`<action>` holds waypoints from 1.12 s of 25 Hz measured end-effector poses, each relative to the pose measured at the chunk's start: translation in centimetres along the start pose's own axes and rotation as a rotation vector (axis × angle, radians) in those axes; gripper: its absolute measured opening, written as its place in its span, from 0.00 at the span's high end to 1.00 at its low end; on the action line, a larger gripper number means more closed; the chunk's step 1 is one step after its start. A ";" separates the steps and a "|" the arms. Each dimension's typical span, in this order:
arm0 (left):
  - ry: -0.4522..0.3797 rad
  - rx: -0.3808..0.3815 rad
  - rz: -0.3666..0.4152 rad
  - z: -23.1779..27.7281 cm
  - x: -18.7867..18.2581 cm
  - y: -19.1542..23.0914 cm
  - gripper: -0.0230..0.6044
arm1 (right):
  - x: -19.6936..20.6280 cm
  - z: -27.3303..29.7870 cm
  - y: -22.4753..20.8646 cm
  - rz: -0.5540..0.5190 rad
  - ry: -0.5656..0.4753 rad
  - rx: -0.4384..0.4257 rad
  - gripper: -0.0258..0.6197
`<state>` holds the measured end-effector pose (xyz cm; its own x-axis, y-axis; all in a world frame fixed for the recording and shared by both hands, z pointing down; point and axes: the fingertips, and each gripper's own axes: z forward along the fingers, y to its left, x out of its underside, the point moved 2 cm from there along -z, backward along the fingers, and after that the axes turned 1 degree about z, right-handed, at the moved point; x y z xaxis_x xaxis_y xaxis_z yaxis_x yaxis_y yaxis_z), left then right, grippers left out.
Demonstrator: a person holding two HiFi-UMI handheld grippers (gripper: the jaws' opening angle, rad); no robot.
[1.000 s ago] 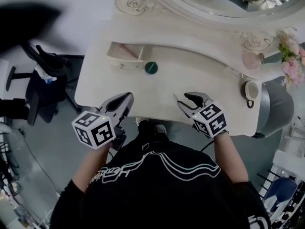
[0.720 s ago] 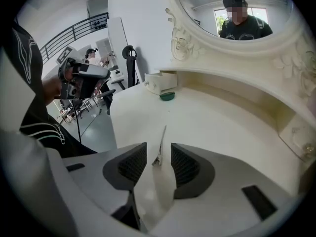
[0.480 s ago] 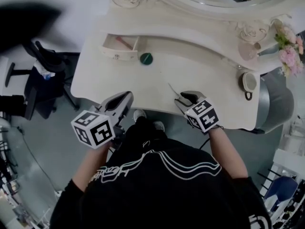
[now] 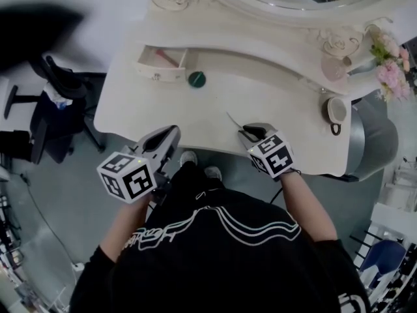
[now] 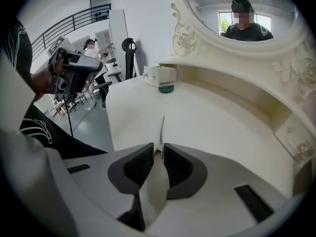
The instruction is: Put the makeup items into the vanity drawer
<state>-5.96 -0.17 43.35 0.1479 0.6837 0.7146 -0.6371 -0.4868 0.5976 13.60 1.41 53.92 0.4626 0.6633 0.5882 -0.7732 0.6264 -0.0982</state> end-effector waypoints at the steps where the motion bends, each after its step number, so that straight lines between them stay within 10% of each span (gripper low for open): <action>1: 0.000 -0.001 -0.003 0.0 0.0 0.0 0.93 | 0.0 0.0 0.0 0.002 0.003 0.001 0.84; 14: 0.017 0.011 0.004 -0.1 -3.1 1.1 0.93 | -2.1 -0.8 -0.2 0.061 0.003 -0.008 0.85; 28: 0.012 0.040 0.017 0.7 -8.1 4.6 0.93 | -13.7 -2.8 -0.2 -0.024 -0.129 0.006 0.85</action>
<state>-9.61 -8.32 40.57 0.1281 0.6810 0.7210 -0.6083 -0.5202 0.5995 8.60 -6.65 43.64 0.4214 0.5895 0.6891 -0.7653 0.6388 -0.0785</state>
